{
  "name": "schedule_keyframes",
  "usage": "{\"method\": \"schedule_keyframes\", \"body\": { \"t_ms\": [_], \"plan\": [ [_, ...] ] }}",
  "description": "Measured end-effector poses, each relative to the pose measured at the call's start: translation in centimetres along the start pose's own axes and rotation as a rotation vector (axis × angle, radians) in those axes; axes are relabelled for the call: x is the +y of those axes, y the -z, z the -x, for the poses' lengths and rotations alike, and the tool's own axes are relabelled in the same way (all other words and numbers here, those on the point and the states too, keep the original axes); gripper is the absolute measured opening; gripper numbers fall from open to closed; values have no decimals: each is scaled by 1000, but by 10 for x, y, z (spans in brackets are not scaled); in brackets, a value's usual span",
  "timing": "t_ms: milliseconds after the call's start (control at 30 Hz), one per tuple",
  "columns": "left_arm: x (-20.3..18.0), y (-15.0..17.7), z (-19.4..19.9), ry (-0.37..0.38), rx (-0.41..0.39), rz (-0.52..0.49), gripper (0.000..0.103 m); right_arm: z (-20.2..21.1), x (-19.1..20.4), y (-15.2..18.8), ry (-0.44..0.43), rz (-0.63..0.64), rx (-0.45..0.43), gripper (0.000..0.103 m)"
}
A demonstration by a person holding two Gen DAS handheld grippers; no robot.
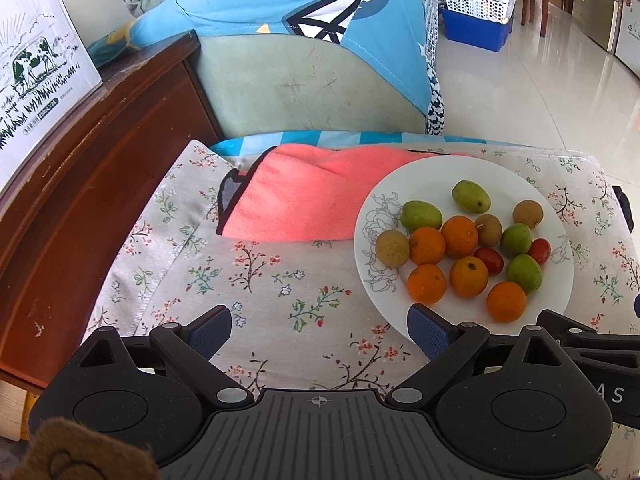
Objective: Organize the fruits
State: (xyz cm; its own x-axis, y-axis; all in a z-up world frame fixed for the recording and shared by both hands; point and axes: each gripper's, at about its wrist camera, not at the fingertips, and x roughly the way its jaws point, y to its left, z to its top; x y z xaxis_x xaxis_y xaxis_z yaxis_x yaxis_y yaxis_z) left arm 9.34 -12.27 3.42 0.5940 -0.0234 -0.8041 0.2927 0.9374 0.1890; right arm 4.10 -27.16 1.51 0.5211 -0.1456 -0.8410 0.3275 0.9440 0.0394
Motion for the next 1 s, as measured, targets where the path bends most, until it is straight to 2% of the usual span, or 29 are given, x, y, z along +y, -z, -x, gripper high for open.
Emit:
{"method": "schedule_keyframes", "body": {
  "t_ms": [400, 733, 1000],
  "plan": [
    [13, 22, 11, -11, -7, -5, 96, 9, 12, 16, -23, 56, -30, 97],
    [32, 61, 21, -22, 16, 9, 96, 17, 24, 54, -68, 55, -23, 97],
    [46, 91, 25, -2, 44, 39, 96, 24, 33, 86, -94, 59, -56, 99]
  ]
}}
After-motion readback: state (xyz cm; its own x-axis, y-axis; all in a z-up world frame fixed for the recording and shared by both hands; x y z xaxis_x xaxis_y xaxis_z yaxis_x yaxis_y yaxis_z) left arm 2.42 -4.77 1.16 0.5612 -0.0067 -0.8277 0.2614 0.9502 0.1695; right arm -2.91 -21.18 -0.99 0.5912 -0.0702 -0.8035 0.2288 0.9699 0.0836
